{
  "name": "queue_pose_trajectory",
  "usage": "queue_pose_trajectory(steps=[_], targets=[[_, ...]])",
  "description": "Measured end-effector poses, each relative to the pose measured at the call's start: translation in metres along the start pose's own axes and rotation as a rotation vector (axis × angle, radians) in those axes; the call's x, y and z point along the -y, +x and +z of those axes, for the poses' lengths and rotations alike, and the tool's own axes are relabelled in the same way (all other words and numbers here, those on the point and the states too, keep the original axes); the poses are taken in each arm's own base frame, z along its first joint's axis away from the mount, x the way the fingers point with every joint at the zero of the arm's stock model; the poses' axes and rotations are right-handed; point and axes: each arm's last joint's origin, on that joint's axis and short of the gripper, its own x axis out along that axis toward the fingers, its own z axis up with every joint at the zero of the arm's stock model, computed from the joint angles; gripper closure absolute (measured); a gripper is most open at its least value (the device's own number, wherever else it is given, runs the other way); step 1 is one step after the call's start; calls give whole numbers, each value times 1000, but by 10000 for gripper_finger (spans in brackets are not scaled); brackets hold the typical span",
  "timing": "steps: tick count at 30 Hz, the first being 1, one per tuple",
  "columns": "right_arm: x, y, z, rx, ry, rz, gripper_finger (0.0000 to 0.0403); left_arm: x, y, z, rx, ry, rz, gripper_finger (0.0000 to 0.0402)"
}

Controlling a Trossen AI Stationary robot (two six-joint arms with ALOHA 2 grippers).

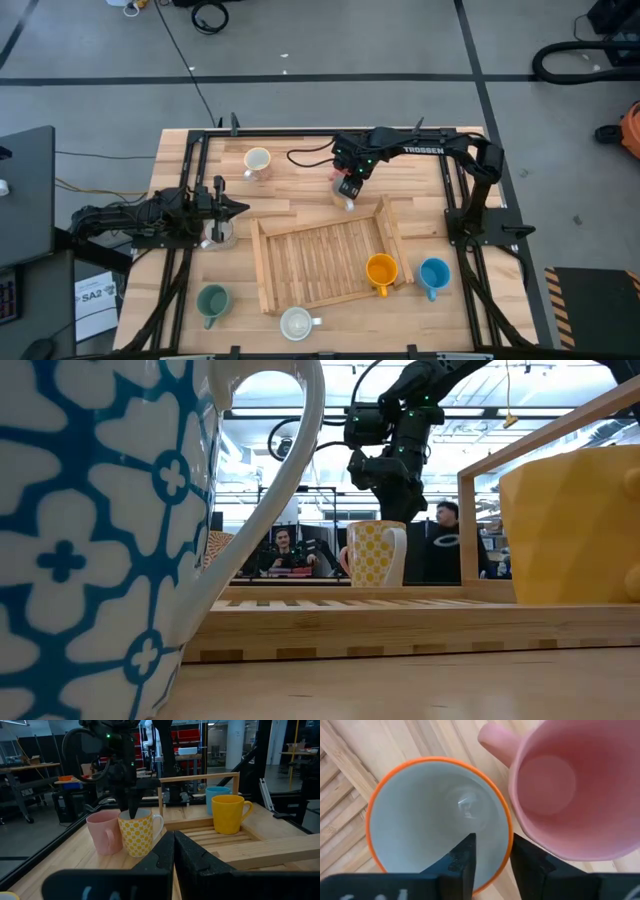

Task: Place coffee mugs
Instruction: Put the white-yellow patterned mug on the shelf

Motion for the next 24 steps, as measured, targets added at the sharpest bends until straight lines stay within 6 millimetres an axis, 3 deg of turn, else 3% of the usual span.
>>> queue_pose_trajectory(steps=[11, 24], targets=[[0, 0, 0, 0, 1, 2, 380, 0, 0, 0, 0, 0, 0, 388], [-1, -6, 0, -23, 26, -5, 380, 0, 0, 0, 0, 0, 0, 388]])
